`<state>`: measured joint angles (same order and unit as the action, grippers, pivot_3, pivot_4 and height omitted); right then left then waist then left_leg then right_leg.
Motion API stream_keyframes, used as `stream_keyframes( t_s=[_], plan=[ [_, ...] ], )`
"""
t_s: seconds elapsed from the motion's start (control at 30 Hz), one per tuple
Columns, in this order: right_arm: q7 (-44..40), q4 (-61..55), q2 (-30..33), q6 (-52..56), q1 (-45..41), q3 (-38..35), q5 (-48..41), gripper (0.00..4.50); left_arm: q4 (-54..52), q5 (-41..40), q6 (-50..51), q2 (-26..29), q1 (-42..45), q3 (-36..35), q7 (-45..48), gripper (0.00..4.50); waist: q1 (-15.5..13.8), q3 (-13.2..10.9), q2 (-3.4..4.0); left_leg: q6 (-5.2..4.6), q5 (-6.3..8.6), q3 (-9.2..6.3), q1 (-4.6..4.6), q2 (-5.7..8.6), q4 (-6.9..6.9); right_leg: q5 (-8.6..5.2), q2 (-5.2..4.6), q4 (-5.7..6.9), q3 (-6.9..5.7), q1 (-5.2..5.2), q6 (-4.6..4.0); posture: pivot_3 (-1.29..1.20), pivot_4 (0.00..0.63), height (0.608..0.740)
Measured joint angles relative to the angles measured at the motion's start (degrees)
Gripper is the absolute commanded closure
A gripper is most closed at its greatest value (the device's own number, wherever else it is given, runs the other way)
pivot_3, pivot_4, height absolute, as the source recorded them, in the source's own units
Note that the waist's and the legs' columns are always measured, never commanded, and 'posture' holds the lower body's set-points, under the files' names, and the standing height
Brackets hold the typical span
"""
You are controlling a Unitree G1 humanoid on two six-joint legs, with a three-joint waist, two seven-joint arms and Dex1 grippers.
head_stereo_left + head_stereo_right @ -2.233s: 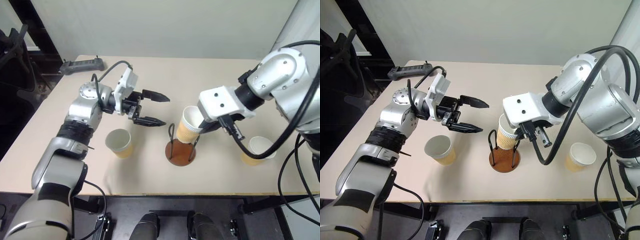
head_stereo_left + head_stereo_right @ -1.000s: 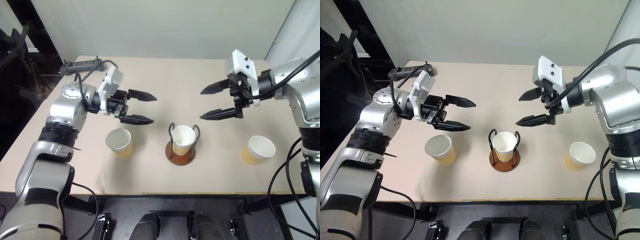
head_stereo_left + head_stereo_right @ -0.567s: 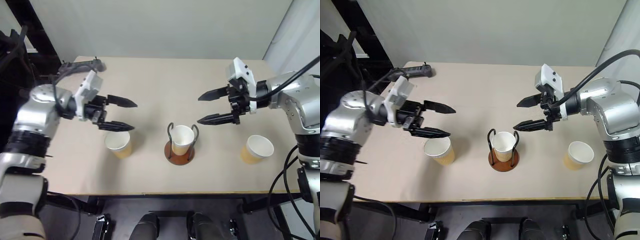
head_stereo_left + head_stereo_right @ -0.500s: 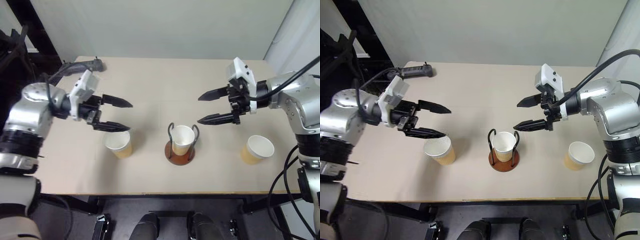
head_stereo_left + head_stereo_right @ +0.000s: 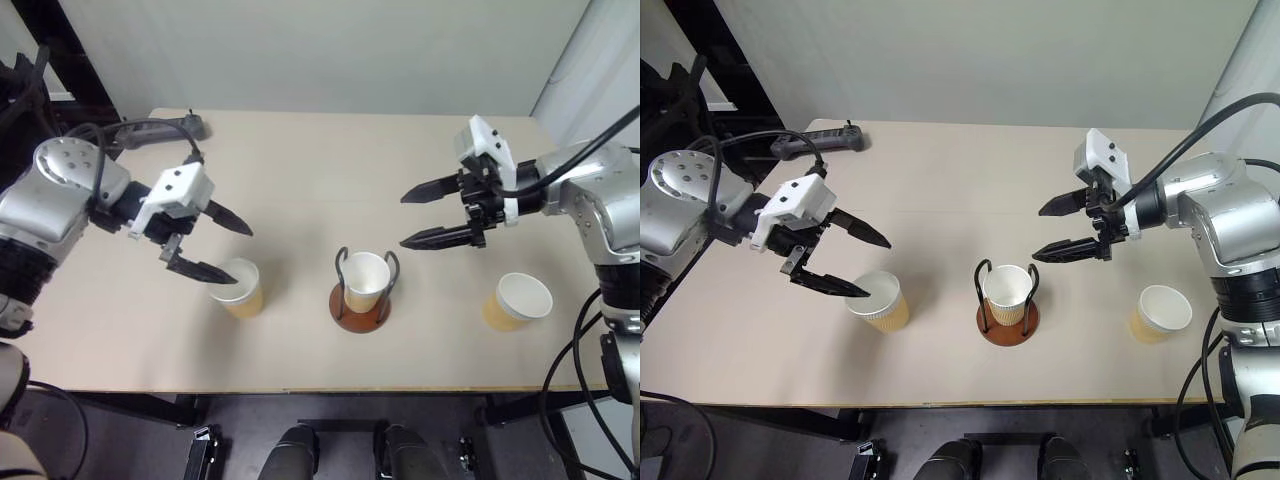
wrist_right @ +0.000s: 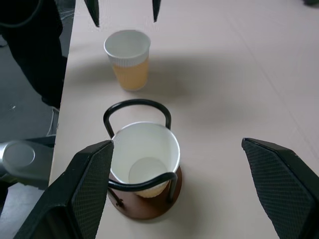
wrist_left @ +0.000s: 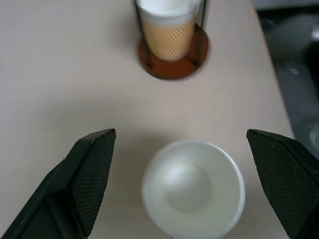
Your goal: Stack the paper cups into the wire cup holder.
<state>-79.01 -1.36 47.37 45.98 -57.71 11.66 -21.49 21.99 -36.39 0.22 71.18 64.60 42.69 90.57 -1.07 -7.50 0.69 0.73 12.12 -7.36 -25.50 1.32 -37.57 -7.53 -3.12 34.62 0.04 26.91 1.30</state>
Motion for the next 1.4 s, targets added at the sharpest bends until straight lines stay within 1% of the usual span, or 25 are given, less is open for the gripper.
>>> stream_keyframes(
  t_s=[0.13,0.27,0.43,0.67,0.77,0.97,1.17,1.4],
  plan=[
    [-0.2,0.0,0.0,-0.3,-0.4,0.8,0.2,0.26,-0.2,1.6,-4.7,0.1,2.1,3.7,0.0,0.00,0.0,0.0,0.00,0.00,0.00,0.00,0.03,-0.01,0.03,0.00,0.00,0.02,0.00,0.00,0.00,0.00,0.150,0.740],
    [-1.1,0.0,0.6,-0.4,-0.5,1.0,0.3,0.26,-1.2,1.1,-4.7,0.6,4.4,6.2,0.0,0.00,0.0,0.0,0.00,-0.01,-0.03,-0.01,0.00,0.00,0.01,0.00,0.00,0.04,0.00,0.01,-0.01,0.00,0.150,0.740],
    [-2.1,0.1,1.8,-0.4,-0.9,1.1,0.4,0.26,-6.1,-0.3,-4.3,5.1,8.7,10.1,0.0,0.00,0.2,0.0,0.00,-0.01,-0.01,0.01,0.04,-0.01,0.08,-0.02,0.00,0.01,0.00,0.00,-0.02,0.00,0.150,0.740],
    [-3.3,0.8,2.6,-0.4,-1.8,2.1,0.6,0.26,-16.8,-4.2,-0.5,10.5,9.5,13.5,0.0,0.00,0.3,0.0,0.00,0.00,-0.02,0.00,0.03,-0.02,0.09,-0.04,0.00,0.01,0.00,0.02,-0.05,0.00,0.150,0.740],
    [-4.0,1.2,2.9,-0.4,-2.1,2.6,0.7,0.26,-19.5,-4.1,-0.1,12.6,10.1,14.8,0.1,0.00,0.4,0.0,0.00,0.01,-0.02,-0.01,0.05,-0.03,0.09,-0.05,0.01,0.04,0.00,0.02,-0.07,0.00,0.150,0.740],
    [-4.6,1.6,2.9,-0.4,-2.9,3.0,0.9,0.26,-19.7,1.4,-2.8,13.3,11.1,16.7,0.1,0.00,0.4,0.0,0.00,0.03,-0.04,-0.02,0.08,-0.03,0.09,-0.08,0.01,0.14,0.00,0.02,-0.12,0.00,0.150,0.740],
    [-5.3,2.8,2.7,-0.5,-3.7,3.5,1.1,0.26,-19.7,5.7,-5.5,14.9,11.0,17.0,0.1,0.00,0.5,0.0,0.00,0.04,-0.03,-0.02,0.07,-0.04,0.13,-0.16,0.01,0.18,0.00,0.06,-0.23,0.00,0.150,0.740],
    [-5.6,3.8,2.1,-0.9,-4.1,4.8,1.5,0.26,-19.7,10.2,-7.9,15.6,7.8,16.8,0.0,0.00,0.5,0.0,0.00,0.04,-0.04,-0.02,0.09,-0.04,0.16,-0.19,0.00,0.22,0.00,0.08,-0.27,0.00,0.150,0.740]
  ],
)
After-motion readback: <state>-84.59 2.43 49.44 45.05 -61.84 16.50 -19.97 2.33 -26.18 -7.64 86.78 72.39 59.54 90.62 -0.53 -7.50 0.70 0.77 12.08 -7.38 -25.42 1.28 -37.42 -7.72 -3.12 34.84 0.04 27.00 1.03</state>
